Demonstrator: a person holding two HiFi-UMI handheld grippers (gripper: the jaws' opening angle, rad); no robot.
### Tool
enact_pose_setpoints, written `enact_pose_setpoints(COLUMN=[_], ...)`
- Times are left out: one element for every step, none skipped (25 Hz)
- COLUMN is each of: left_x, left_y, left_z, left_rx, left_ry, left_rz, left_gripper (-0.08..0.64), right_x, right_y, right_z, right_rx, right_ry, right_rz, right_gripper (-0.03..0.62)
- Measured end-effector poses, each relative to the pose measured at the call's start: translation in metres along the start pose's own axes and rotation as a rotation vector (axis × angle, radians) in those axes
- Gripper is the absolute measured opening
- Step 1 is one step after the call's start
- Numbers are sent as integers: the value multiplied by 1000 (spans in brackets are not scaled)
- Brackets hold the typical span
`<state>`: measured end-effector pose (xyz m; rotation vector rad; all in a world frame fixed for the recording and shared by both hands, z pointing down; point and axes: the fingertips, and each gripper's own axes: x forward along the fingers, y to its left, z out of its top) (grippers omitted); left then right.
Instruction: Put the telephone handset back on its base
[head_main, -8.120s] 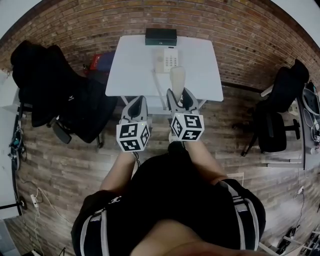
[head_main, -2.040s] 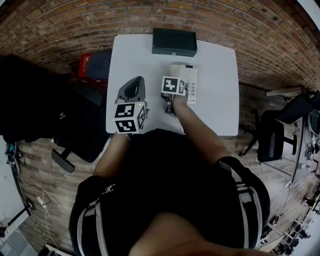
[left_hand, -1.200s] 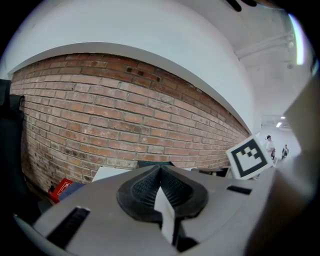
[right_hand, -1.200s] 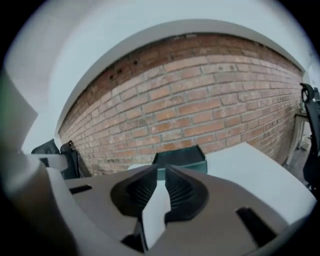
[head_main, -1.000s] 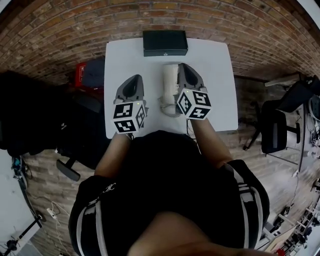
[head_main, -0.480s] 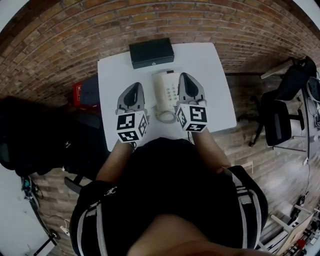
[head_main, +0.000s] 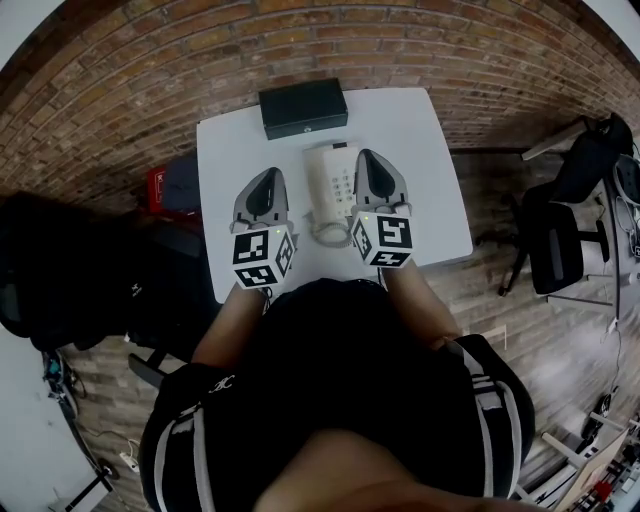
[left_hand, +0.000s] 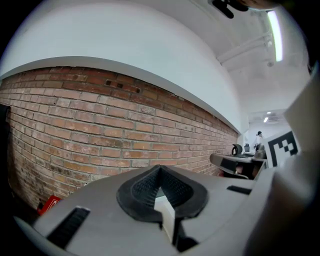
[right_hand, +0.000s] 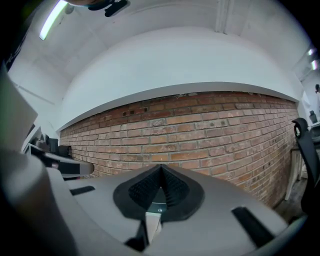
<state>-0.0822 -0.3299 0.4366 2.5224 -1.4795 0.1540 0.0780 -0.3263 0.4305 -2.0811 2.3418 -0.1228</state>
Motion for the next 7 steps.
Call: enact_pose_setpoints(left_x=[0,0,-1,-1,-1,-1,-2], left_y=[1,1,1,1,1,0,-1], left_z=[0,0,0,0,-1,-2,-3], left_rx=[-1,-2,-3,-4,-6,-7,-8], left_ry=[-1,-1,0,2,6,10,14], left_rz=[2,3,3,1,-3,-9,-14], left_gripper=[2,2,2,2,2,2,2], right_x=[0,0,0,0,0,-1,-1], right_y=[2,5,7,9,10,11,12], right_z=[0,0,0,0,-1,-2,-2], right_rx=[-2,-5,-8,-10,-11,-11,-11], right_ry=[-1,-2,-2,-2,-1,0,2], right_rz=[7,16,25,30,34,37,39], right_gripper=[-3,-3,-3,-3,-3,-3,-3])
